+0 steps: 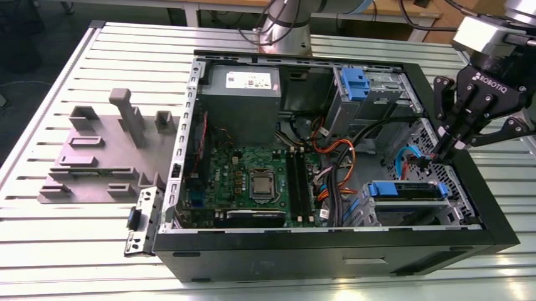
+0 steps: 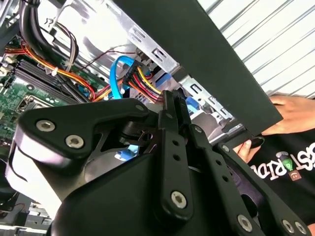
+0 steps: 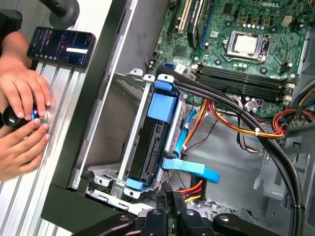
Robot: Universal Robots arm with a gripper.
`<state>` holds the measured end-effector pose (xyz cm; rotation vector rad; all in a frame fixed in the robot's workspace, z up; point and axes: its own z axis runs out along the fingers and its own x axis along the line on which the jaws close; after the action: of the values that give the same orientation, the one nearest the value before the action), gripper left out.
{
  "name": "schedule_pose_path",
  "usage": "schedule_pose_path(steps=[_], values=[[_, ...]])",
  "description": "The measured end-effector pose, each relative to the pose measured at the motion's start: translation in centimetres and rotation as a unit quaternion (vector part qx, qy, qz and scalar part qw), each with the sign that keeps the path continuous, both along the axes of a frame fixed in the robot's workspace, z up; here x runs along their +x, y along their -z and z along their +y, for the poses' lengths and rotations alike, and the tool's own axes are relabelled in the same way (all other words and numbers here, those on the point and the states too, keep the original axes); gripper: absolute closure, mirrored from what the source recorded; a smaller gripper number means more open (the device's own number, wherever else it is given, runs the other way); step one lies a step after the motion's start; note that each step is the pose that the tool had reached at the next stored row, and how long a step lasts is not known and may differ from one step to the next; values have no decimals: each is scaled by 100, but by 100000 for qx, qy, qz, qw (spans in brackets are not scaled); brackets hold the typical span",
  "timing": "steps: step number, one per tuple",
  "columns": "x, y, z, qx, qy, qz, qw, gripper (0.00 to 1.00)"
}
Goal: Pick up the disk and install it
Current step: 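Insert the first disk wire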
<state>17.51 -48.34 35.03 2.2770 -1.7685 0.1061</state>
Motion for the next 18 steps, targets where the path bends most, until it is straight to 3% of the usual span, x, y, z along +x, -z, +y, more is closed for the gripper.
schedule_pose_path(steps=[3, 6, 12, 18], values=[[-32, 3, -32, -9, -2, -225, 100000, 84], [-67, 9, -73, -6, 3, -670, 99998, 84], [-119, 21, -133, 126, -9, -2060, 99979, 84], [-219, 21, -162, 518, 1, -3785, 99927, 84]])
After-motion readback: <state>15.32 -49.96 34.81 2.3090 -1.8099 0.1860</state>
